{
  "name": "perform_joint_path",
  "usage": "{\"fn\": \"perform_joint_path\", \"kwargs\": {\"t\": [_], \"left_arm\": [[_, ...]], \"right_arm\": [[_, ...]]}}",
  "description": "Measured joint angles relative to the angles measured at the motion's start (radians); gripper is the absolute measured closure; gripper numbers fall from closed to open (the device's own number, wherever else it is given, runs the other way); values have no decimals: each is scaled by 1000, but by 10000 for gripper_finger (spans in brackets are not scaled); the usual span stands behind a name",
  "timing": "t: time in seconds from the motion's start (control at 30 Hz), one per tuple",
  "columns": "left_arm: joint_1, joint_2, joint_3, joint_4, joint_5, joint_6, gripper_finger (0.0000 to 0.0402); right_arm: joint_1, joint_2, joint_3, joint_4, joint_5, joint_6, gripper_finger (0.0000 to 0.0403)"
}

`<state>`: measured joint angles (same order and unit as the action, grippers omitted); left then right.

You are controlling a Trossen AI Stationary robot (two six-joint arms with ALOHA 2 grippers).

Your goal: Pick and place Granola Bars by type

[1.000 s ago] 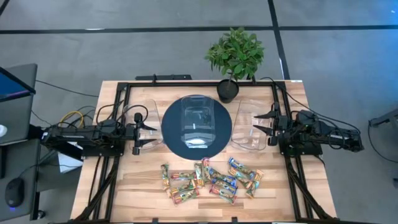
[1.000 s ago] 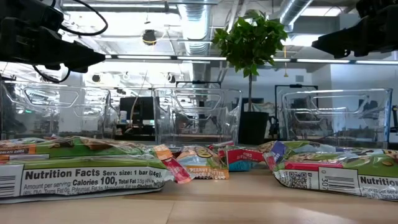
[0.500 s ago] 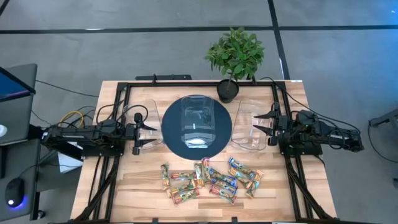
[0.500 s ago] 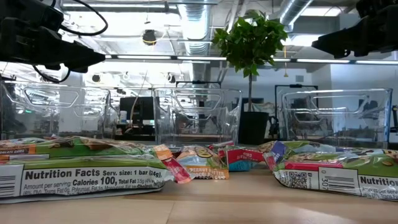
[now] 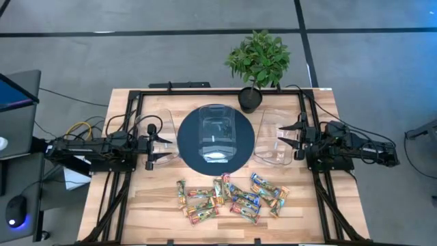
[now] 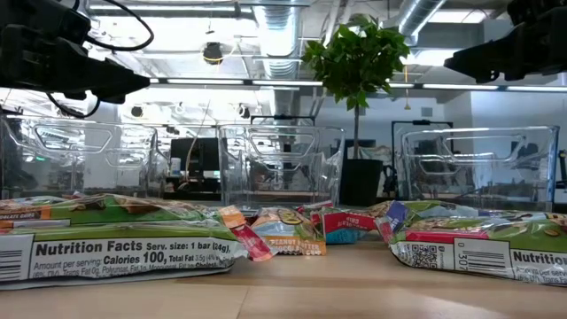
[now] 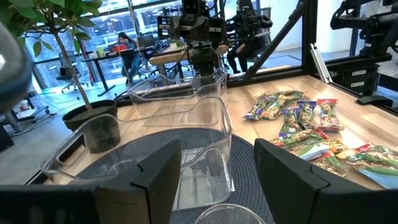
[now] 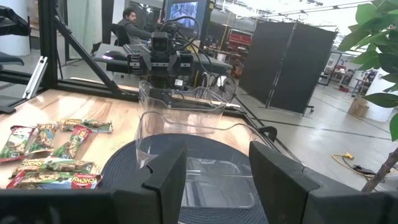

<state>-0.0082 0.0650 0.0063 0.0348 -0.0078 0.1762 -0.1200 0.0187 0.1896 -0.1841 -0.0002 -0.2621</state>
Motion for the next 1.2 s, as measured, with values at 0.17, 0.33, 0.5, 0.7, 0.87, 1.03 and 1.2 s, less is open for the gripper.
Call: {"fn": "perform_joint_path", "kwargs": {"t": [0.17,0.33,0.5,0.7,0.87,1.03,1.2], "left_arm": [[0,0,0,0,0,-4,203],[0,0,0,0,0,2,203],[0,0,0,4,-5,-1,203],[0,0,0,29,23,-68,203],[0,0,0,41,60,-231,203],[0,0,0,72,52,-298,203],[0,0,0,124,-155,-329,203]], "right_arm": [[0,0,0,0,0,0,233],[0,0,0,0,0,0,233],[0,0,0,0,0,0,233],[8,1,0,81,-20,109,233],[29,1,0,206,-21,395,233],[27,1,0,279,-19,401,233],[26,1,0,296,72,406,233]]}}
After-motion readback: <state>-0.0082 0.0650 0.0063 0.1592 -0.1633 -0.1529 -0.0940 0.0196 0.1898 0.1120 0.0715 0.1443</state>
